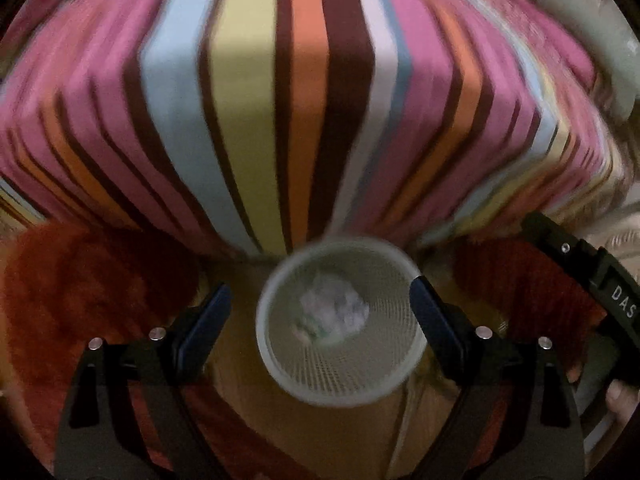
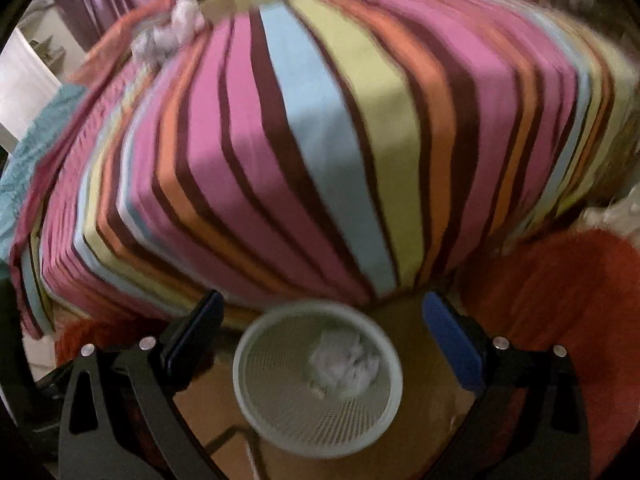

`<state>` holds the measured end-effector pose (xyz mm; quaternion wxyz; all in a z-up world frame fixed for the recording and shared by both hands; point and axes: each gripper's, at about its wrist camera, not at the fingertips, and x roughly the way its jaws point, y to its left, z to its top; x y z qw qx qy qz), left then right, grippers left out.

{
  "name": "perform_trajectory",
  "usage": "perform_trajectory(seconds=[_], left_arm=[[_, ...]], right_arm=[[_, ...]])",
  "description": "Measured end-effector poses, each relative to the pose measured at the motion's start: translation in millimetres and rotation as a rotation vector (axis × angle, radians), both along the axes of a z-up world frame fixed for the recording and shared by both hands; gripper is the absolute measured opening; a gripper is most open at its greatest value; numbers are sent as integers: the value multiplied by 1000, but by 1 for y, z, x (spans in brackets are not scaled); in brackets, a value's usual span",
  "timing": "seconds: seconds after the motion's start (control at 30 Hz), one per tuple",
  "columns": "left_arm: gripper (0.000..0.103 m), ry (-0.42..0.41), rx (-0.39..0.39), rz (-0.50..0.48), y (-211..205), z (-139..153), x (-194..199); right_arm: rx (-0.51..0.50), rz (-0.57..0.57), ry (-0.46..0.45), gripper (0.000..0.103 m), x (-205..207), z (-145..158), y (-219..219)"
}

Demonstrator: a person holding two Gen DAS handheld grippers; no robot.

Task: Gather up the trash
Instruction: 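Raise both tools from the wastebasket back toward the bed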

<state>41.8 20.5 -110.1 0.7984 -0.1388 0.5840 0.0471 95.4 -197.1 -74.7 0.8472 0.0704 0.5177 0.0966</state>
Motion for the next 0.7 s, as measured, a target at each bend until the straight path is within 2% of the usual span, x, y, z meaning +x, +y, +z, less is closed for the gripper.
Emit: perform_trajectory(seconds=[0.1, 0.23, 0.7], left_arm=[[88, -104, 46, 35, 8, 21, 5], [88, -190, 90, 60, 16, 41, 15], [88, -286, 90, 127, 48, 70, 76]], right_arm=[[-2, -16, -85, 95, 7, 18, -2], [-16, -12, -148, 95, 17, 28, -2], [-2, -16, -216, 95, 64, 53, 7]])
